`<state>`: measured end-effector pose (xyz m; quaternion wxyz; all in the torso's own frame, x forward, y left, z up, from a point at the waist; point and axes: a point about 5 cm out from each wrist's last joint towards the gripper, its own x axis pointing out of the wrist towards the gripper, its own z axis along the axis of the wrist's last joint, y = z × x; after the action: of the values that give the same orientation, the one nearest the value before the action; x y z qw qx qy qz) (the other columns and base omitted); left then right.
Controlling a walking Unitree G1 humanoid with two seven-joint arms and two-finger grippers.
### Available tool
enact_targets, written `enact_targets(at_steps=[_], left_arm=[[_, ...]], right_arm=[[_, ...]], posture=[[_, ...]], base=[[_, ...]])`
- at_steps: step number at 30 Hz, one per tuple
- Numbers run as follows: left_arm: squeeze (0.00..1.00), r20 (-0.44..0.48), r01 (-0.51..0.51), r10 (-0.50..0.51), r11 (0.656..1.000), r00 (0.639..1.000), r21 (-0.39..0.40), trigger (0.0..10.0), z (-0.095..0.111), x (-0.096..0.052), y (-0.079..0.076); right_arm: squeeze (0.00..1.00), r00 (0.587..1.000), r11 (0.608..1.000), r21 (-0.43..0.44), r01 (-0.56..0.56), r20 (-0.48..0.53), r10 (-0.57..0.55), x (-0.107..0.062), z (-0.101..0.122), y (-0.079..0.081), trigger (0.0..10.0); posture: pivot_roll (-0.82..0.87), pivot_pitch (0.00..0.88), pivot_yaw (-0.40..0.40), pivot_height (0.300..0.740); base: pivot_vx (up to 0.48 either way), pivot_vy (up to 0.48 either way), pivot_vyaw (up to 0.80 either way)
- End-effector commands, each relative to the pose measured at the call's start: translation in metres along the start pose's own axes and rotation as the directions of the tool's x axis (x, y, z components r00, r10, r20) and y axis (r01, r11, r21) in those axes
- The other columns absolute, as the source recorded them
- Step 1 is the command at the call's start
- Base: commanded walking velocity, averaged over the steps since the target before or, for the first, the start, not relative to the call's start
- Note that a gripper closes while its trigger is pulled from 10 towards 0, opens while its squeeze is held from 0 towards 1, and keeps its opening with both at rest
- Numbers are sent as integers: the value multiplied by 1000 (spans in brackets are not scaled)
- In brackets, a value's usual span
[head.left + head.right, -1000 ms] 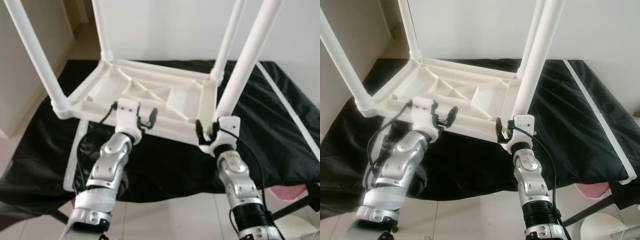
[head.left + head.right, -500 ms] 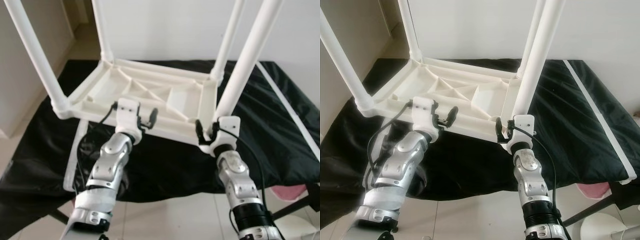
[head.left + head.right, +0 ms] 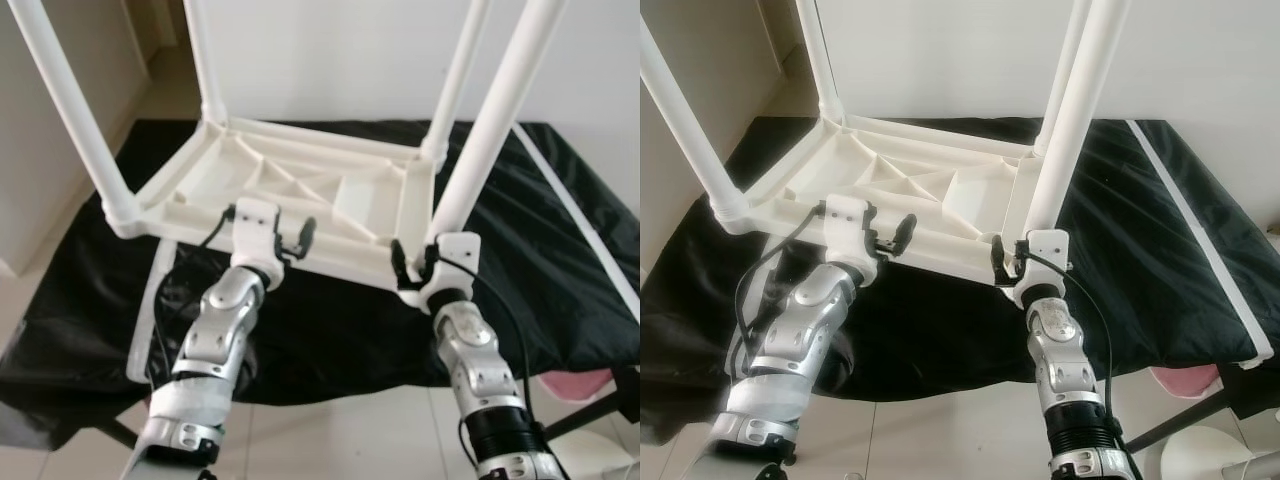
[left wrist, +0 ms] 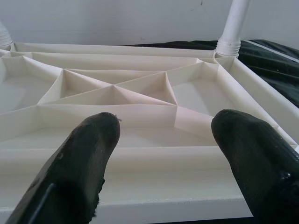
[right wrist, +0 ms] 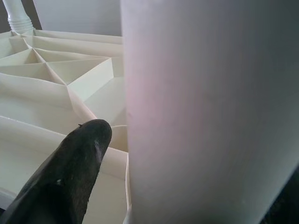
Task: Building children table
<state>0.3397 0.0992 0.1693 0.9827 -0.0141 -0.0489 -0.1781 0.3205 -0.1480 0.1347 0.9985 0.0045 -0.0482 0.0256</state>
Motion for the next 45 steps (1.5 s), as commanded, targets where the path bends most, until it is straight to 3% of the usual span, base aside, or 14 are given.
enact_targets(at_steps=[1,38,42,43,45], left_arm=[[0,-15,60,-60,998,998,-2,10000,-5,-2,-3],[0,-16,65,-65,998,998,1,10000,-5,-3,-3],[0,-43,176,-174,984,984,35,10000,-7,-5,-12],[0,-54,275,-271,957,961,89,10000,-8,-8,-23],[0,-66,319,-314,944,947,86,10000,-9,-10,-28]], right_arm=[[0,1000,1000,4,-1,-8,1,0,-3,0,10000],[0,1000,1000,7,-2,-9,2,-1,-4,1,10000],[0,1000,1000,2,-9,-4,9,0,-3,1,10000],[0,1000,1000,-1,-15,-2,15,1,-2,1,10000],[0,1000,1000,-5,-24,-3,24,2,-2,1,10000]], posture=[[-21,15,-2,740],[-20,22,-6,740],[-17,31,-14,740],[-15,34,-17,740],[-12,37,-19,740]], base=[[0,0,0],[0,0,0],[0,0,0],[0,0,0],[0,0,0]])
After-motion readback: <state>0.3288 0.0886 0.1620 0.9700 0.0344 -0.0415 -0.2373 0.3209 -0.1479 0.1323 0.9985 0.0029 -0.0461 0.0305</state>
